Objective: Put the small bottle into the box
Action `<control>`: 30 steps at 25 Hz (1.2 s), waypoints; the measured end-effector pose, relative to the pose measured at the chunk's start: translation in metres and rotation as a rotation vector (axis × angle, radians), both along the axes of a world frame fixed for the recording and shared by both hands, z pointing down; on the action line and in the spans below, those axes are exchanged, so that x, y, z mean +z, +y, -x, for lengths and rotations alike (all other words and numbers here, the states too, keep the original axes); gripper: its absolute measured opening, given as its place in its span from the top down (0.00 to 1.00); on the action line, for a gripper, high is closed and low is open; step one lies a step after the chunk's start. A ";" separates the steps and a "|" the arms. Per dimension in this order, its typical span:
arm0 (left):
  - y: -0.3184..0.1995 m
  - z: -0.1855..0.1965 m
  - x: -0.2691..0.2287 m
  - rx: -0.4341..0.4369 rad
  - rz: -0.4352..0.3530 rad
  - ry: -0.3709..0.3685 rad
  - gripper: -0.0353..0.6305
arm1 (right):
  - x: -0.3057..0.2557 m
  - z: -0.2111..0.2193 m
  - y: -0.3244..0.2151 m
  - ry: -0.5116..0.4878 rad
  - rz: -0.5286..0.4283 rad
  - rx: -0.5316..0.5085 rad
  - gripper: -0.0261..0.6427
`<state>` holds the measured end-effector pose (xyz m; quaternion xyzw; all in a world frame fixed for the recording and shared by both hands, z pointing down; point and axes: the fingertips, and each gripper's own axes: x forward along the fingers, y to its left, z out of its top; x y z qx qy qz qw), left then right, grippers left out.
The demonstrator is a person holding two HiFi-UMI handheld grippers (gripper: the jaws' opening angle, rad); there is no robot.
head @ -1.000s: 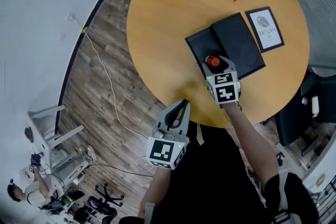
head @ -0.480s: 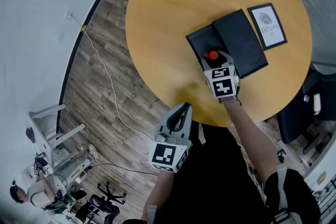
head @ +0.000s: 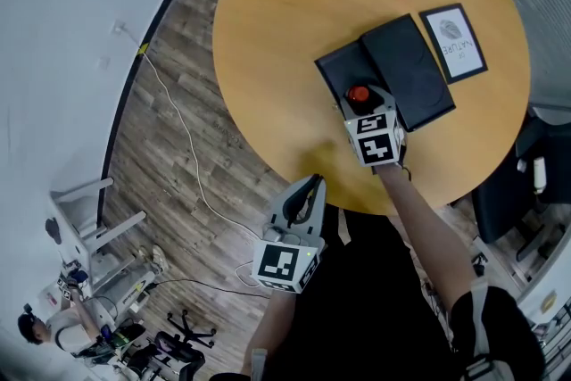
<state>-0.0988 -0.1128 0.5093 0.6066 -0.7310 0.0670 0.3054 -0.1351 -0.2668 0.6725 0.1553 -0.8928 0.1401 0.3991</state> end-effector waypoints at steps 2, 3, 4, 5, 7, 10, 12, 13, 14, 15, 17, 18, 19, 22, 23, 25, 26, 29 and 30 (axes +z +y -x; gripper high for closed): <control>0.000 -0.001 0.001 0.001 0.001 -0.001 0.92 | -0.001 0.000 0.000 -0.003 -0.003 -0.004 0.62; -0.001 -0.001 0.001 0.001 0.002 -0.001 0.92 | -0.001 0.001 0.000 -0.006 -0.004 -0.007 0.62; -0.001 -0.001 0.001 0.000 0.002 -0.001 0.92 | -0.002 0.001 0.000 -0.009 -0.005 -0.010 0.62; -0.001 -0.001 0.001 -0.001 0.003 -0.001 0.92 | -0.003 0.002 0.001 -0.011 -0.004 -0.013 0.62; 0.000 -0.002 0.000 -0.001 0.003 -0.002 0.92 | -0.004 0.003 0.002 -0.014 -0.003 -0.018 0.62; -0.001 -0.003 -0.003 -0.002 0.001 -0.006 0.92 | -0.007 0.003 0.005 -0.016 -0.003 -0.025 0.62; -0.001 -0.003 -0.005 -0.004 -0.003 -0.008 0.92 | -0.008 0.002 0.005 -0.018 -0.006 -0.027 0.62; -0.001 -0.003 -0.005 -0.004 -0.004 -0.010 0.92 | -0.009 0.002 0.005 -0.020 -0.006 -0.027 0.62; -0.001 -0.004 -0.005 -0.004 -0.004 -0.012 0.92 | -0.010 0.002 0.005 -0.021 -0.006 -0.027 0.62; -0.001 -0.004 -0.005 -0.004 -0.004 -0.013 0.92 | -0.010 0.002 0.005 -0.023 -0.006 -0.028 0.62; -0.002 -0.004 -0.006 -0.002 -0.007 -0.017 0.92 | -0.013 0.003 0.004 -0.027 -0.011 -0.030 0.62; -0.002 -0.004 -0.007 -0.002 -0.008 -0.019 0.92 | -0.015 0.003 0.004 -0.030 -0.014 -0.032 0.62; -0.002 -0.005 -0.008 -0.001 -0.010 -0.021 0.92 | -0.018 0.003 0.005 -0.033 -0.017 -0.035 0.62; -0.004 -0.007 -0.013 0.002 -0.015 -0.028 0.92 | -0.024 0.003 0.007 -0.044 -0.021 -0.045 0.62; -0.004 -0.007 -0.014 0.003 -0.018 -0.032 0.92 | -0.026 0.002 0.007 -0.047 -0.022 -0.048 0.62; -0.005 -0.009 -0.018 0.004 -0.024 -0.039 0.92 | -0.030 0.001 0.008 -0.055 -0.025 -0.051 0.62; -0.005 -0.009 -0.019 0.005 -0.027 -0.044 0.92 | -0.033 0.001 0.009 -0.059 -0.026 -0.051 0.62; -0.005 -0.012 -0.024 0.011 -0.036 -0.057 0.92 | -0.043 -0.003 0.010 -0.074 -0.032 -0.050 0.62; -0.005 -0.013 -0.027 0.015 -0.040 -0.062 0.92 | -0.046 -0.005 0.011 -0.077 -0.034 -0.050 0.62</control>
